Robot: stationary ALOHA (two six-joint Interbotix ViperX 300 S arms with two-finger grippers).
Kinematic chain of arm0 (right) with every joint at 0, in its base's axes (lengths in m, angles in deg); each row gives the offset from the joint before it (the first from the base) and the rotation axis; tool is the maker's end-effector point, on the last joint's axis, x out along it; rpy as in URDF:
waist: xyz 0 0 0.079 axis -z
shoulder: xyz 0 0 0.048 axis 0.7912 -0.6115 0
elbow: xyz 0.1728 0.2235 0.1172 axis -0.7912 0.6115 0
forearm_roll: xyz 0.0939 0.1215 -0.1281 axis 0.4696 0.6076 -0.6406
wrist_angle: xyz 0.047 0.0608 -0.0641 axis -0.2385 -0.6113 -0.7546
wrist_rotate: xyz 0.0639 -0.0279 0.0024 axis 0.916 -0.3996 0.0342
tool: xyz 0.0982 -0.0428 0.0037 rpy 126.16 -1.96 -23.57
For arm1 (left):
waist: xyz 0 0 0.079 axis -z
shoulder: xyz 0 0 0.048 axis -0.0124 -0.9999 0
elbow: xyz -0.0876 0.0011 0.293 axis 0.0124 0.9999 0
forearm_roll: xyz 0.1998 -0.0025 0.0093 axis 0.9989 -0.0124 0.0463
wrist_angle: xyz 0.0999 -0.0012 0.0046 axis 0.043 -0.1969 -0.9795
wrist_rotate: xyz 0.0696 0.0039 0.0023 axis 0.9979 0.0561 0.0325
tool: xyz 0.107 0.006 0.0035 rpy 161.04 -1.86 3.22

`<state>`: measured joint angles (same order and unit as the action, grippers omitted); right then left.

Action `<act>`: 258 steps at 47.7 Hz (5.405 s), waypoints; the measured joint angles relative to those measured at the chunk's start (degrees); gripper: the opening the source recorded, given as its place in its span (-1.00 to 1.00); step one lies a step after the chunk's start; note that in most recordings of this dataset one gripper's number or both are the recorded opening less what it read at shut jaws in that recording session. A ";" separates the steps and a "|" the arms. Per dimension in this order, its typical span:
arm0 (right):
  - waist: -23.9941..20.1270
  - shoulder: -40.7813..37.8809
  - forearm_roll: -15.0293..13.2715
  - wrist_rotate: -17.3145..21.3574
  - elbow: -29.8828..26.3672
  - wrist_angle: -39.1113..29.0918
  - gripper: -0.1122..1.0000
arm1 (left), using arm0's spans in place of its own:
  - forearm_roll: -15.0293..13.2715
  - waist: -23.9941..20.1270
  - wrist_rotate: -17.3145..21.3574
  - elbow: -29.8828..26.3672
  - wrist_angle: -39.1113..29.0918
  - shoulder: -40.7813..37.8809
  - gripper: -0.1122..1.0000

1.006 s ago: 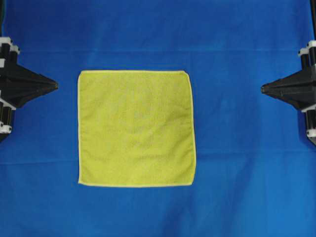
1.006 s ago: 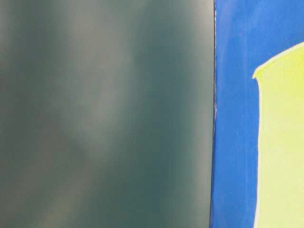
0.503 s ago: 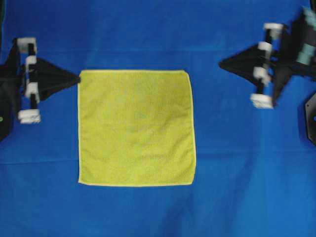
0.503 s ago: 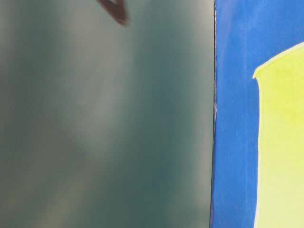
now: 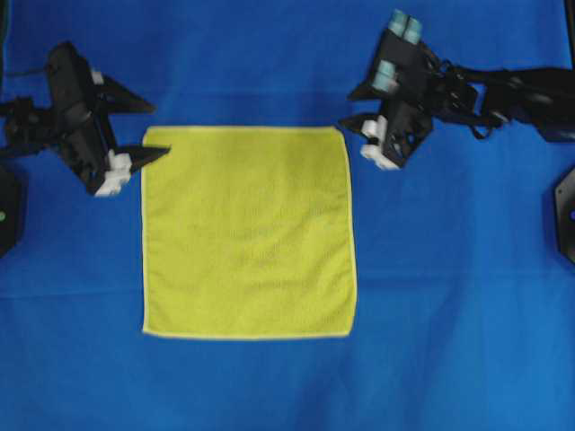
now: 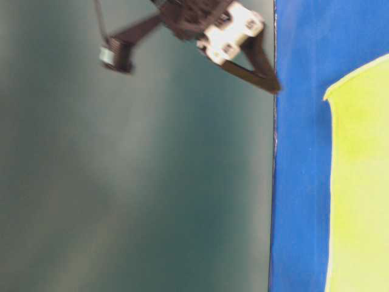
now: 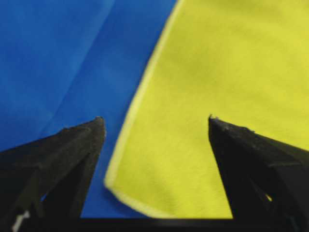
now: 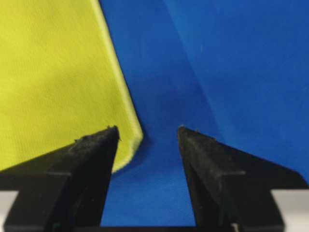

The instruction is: Fold the yellow towel.

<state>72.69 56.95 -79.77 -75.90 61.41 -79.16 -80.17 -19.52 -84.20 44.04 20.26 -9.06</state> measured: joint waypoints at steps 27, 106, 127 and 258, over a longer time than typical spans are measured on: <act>-0.18 -9.84 0.00 0.00 -3.96 0.70 0.14 | 0.00 -2.64 0.00 1.05 3.60 -10.20 0.34; -5.71 -0.70 0.44 0.18 -2.46 -3.96 -0.79 | 0.00 8.44 -0.53 -0.62 -14.15 4.92 -0.74; -22.85 0.35 2.37 7.65 -0.97 -7.73 -0.79 | 0.00 31.11 -12.83 -0.88 -15.38 3.34 -0.74; -21.88 -6.33 -0.35 16.70 -3.60 -10.46 -0.32 | 0.00 24.79 -16.61 -2.11 -15.47 -8.88 -0.55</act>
<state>50.81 50.62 -80.12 -59.20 57.80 -89.62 -80.17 5.26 -100.81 41.93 4.79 -17.94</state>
